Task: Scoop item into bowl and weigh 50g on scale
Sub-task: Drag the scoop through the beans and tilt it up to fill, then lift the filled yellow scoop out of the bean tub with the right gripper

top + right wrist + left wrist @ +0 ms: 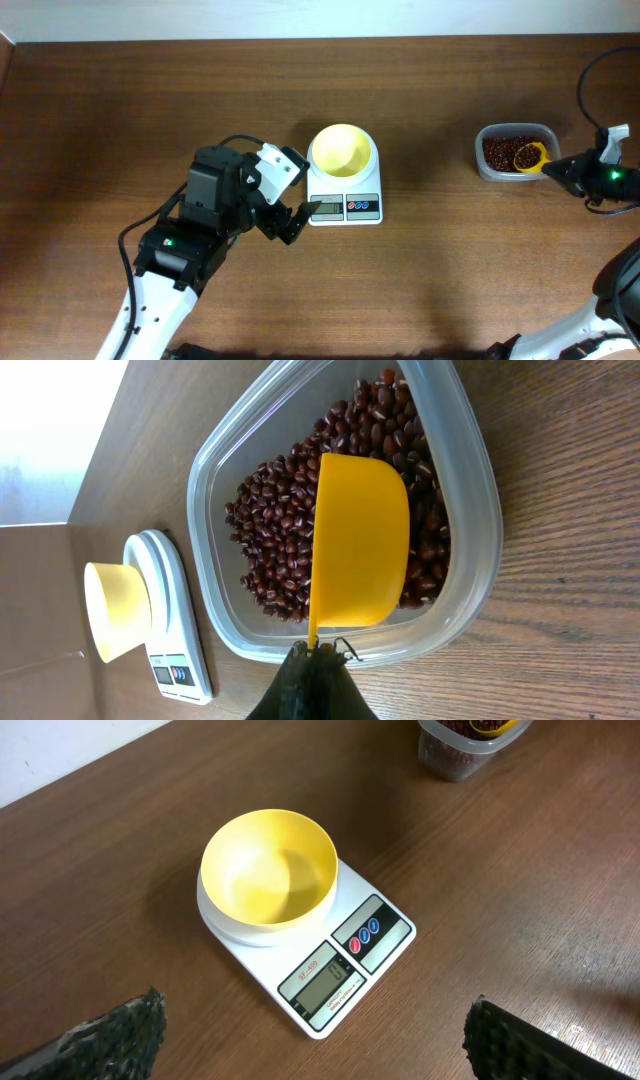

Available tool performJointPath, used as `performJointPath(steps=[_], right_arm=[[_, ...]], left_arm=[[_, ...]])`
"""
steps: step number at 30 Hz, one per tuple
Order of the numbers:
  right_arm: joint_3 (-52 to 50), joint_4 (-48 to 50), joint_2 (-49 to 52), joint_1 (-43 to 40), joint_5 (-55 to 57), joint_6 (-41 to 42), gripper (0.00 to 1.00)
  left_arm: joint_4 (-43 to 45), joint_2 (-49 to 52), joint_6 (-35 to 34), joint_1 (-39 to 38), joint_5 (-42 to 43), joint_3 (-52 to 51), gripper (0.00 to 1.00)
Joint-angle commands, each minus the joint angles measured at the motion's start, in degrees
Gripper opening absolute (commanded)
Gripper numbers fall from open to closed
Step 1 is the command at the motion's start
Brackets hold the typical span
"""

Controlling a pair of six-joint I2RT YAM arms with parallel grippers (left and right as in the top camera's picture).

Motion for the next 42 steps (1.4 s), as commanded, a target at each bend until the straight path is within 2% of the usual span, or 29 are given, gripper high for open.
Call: performJointPath(steps=[1,34,42], right_arm=[[-0.33,-0.28,0.66,-0.48,-3.39,-0.87,0.04],[-0.33,-0.94,0.66,-3.21,-20.02,-0.85,0.04],[-0.31,-3.15,0.66,-3.21,-20.74,-0.85,0.04]], left_arm=[[0.07,0.17,-0.76,0.31,0.22,-0.28,0.99],[0.07,0.17,-0.76,0.31,0.22,-0.28,0.99],[0.07,0.17,-0.76,0.31,0.22,-0.28,0.99]])
